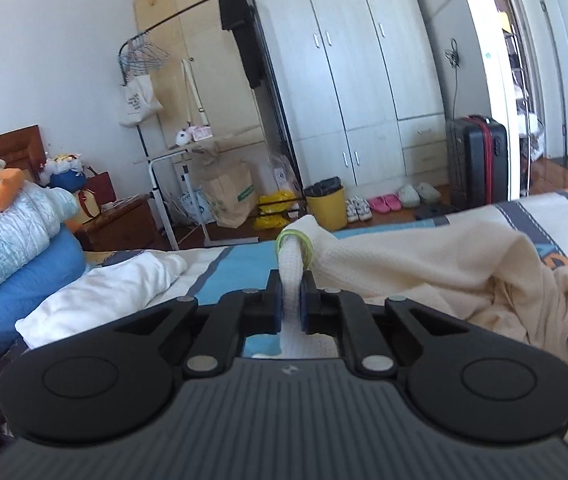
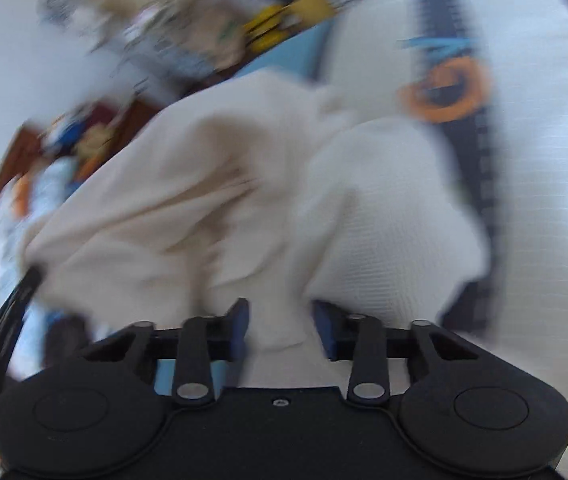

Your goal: Fold clothes

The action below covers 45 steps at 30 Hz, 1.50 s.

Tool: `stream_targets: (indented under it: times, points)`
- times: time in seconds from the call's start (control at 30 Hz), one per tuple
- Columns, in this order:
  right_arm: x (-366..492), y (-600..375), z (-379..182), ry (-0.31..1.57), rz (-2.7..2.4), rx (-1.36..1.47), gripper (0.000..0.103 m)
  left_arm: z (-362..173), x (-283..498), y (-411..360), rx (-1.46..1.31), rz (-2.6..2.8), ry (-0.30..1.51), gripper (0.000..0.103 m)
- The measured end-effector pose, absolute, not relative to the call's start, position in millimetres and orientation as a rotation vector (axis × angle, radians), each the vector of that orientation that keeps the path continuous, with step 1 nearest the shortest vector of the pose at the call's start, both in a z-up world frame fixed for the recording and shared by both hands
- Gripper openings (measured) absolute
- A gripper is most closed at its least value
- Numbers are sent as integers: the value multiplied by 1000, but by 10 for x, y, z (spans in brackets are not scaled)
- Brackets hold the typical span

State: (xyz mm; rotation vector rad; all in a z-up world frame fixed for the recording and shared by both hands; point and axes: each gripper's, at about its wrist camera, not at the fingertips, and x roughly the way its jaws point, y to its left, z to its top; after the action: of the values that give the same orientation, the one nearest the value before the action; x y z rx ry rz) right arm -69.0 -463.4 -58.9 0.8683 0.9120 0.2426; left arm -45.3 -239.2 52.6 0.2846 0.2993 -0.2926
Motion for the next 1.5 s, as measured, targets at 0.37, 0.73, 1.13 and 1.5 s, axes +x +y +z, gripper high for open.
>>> stream_targets:
  times: [0.37,0.73,1.13,1.5]
  points:
    - [-837,-4472,-18,668,276,670,58,457,-751,-2452,457,-257,149,8]
    - [-640,-4879,-156,584,110,796,80,689,-813,-2190,501,39,-38,0]
    - [-88,-4504,-348,665,-1,487,82,453,-362,-1596,309,-148,390,4]
    - [-264,-3999,-186,598,7,129,8,-21,-200,-1597,178,-299,583,37]
